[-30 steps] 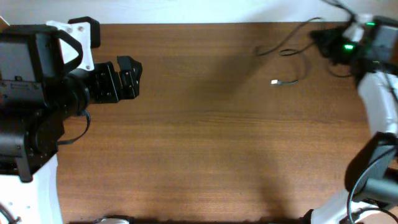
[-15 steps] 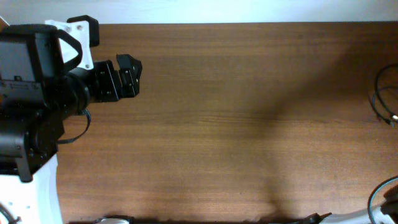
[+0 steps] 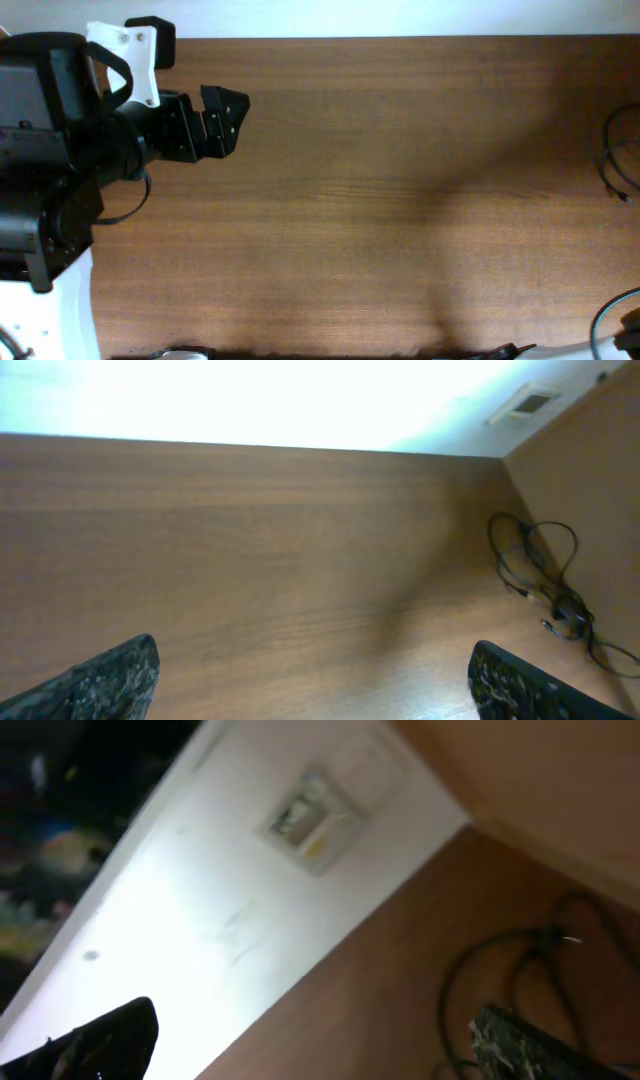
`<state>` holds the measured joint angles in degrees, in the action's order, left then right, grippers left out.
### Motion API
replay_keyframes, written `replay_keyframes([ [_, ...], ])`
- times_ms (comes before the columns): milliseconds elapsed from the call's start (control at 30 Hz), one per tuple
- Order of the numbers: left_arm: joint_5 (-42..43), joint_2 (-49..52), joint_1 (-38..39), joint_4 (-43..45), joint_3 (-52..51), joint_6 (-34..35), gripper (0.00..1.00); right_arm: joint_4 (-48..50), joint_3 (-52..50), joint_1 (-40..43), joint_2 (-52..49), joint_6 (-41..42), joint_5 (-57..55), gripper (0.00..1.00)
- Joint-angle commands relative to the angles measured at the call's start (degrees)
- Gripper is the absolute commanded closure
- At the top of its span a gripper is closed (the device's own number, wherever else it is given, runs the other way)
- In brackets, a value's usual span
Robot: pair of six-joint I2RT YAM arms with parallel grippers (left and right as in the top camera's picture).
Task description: Untangle cables
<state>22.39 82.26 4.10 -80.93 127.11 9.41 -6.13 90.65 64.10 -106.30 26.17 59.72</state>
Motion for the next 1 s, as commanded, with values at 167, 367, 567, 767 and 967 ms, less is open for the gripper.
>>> replay_keyframes([
  [167,2.27,-2.08,-0.26,2.71,0.94,-9.11,0.01,-2.23,1.4,-6.16,19.82,-2.19,3.87,0.01],
  [367,-12.15,-7.56,-0.26,5.95,0.94,-9.25,0.01,-11.89,1.4,-15.85,34.42,-7.17,-2.16,0.01],
  [567,-30.1,-12.85,-0.26,5.84,0.04,-9.22,0.0,-30.27,1.4,-22.47,45.64,-18.38,-18.03,0.01],
  [767,-39.19,-18.95,-0.26,9.68,-12.09,-7.85,0.01,-40.61,-0.22,-34.21,56.74,-25.83,-38.73,0.01],
  [967,-40.13,-31.65,0.04,21.14,-35.56,-5.42,0.01,-44.98,-2.75,-38.75,65.29,-25.99,-43.93,0.01],
])
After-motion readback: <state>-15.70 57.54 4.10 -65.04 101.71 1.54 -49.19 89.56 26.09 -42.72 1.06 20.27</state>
